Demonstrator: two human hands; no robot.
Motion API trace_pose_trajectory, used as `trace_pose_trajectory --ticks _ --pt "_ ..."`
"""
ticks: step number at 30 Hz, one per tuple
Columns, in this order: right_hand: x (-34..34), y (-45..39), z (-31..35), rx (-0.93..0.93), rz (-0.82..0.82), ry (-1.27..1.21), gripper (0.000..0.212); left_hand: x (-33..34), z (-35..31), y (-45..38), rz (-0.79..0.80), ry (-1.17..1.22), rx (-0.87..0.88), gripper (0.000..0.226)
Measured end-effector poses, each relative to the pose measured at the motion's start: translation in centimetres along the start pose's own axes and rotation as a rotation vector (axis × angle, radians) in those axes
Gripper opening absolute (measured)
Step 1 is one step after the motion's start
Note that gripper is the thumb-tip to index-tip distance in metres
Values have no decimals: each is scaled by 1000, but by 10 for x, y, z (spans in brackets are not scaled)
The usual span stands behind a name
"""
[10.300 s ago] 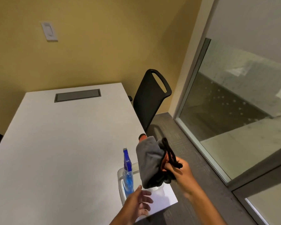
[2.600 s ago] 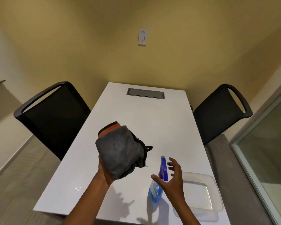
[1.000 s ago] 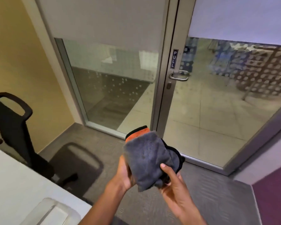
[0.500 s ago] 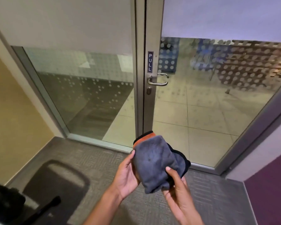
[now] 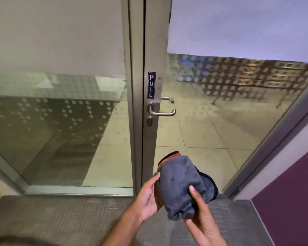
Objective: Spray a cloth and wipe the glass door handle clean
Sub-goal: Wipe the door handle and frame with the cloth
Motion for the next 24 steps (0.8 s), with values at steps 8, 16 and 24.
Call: trace_pose_trajectory --ticks 8,16,24 --pt "90 -68 5 -124 -92 -18 68 13 -112 -48 25 -301 -130 57" --pt "154 -113 62 -618 -344 -40 69 81 -258 -88 100 -1354 669 36" --pt "223 -191 115 -951 -427 306 37 213 -389 -97 525 -2462 1628 48"
Point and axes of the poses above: each hand's wrist, its own y-axis away from the middle knuckle, its own x-axis out of the palm, z = x × y, the point moved 1 cm from there along -y, towards the middle knuckle, and after that the axes turned 10 degrees about y, right-handed, at the moved point
